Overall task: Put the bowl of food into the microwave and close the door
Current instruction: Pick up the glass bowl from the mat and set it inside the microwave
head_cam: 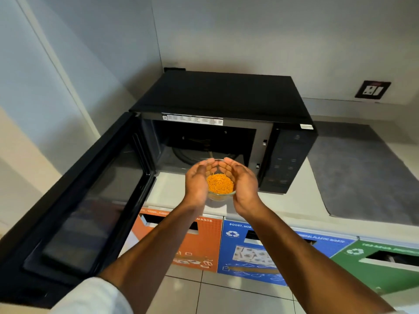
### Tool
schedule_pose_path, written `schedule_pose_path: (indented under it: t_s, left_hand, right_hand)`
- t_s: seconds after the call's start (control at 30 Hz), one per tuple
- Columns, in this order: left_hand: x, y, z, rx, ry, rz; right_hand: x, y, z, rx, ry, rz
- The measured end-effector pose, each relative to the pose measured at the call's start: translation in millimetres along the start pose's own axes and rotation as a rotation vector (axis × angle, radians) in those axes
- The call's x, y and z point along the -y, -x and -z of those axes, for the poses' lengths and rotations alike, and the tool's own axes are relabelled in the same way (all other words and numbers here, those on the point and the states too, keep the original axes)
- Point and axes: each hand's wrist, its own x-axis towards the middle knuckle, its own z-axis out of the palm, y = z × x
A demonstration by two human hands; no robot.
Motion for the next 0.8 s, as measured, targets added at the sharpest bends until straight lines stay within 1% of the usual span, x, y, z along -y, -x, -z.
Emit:
schedule_pose_path:
  t_s: [0.13,0.23,0.37,0.57,0.7,0.8]
  left_hand:
    - [-6,-34,15,-0.013,0.067,-0.019]
    - [-2,-64,19,-0.030,0.051,-0.045]
    - [13,-110,18,-0.047,0.072,-0.126]
    - [34,-163,1,0.010,0.119,-0.250]
    - [45,-192,-4,0.024,0.108,-0.269]
    - [49,-214,-3,0.014,0.063,-0.246]
  right_hand:
    - [-16,-36,-25,0.011,-0.012,-0.005]
    - [-31,-68,-35,0.011,-0.036,-0.002]
    - [-46,-113,-38,-0.029,-0.056,0.020]
    - [-46,-155,-39,-0.049,-0.106,0.074]
    - [-46,-180,-42,-0.086,-0.068,0.123]
    - [-49,-197,-48,-0.109,-0.046,0.121]
